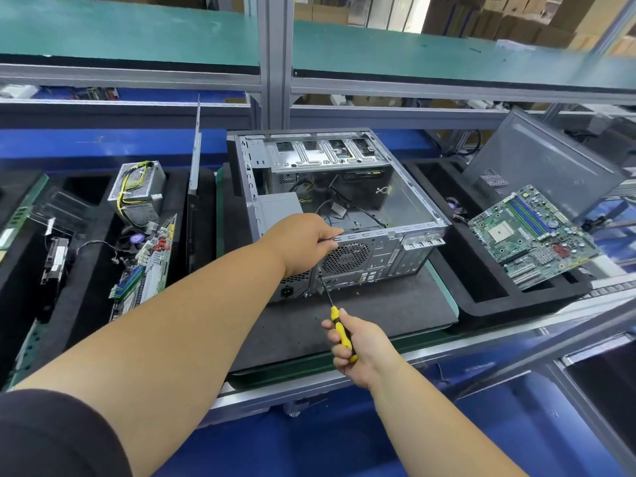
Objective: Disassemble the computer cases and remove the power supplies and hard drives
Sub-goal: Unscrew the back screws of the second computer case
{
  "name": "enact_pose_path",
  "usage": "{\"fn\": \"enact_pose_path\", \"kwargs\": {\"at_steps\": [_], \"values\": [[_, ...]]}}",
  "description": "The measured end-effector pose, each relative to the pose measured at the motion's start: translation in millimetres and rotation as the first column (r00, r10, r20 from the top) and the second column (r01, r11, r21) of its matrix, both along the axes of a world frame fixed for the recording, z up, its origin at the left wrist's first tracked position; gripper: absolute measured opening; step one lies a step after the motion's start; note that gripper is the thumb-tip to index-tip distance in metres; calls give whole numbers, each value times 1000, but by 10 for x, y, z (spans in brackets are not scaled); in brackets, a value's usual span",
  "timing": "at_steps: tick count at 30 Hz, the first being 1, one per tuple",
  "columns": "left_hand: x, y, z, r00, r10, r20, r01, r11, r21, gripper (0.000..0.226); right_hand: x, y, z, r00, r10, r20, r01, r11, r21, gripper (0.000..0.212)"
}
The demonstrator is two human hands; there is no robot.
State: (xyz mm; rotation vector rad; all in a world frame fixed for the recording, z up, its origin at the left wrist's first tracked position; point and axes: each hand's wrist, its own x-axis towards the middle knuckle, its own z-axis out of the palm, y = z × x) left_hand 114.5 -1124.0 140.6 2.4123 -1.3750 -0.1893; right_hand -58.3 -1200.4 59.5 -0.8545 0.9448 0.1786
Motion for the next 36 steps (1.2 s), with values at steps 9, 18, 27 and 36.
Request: {"fn": "enact_pose_path", "kwargs": {"at_steps": [9,18,27,36], "values": [[4,7,-10,1000,3,-14,-3,1000,-16,38,-7,-41,-45,953,182,-242,-302,499,-812,43],[9,2,-17,1000,0,-15,-1,1000,-25,39,46,1,-31,998,-49,-46,38,978,-207,22],[-2,4,0,1000,2,-2,-2,1000,-22,40,28,-55,71,988,114,-100,-147,883,-445,35],[14,-3,-18,1000,9,-7,-9,1000,-13,40,-61,-46,-29,999,-35,-2,35,997,65,32]]}}
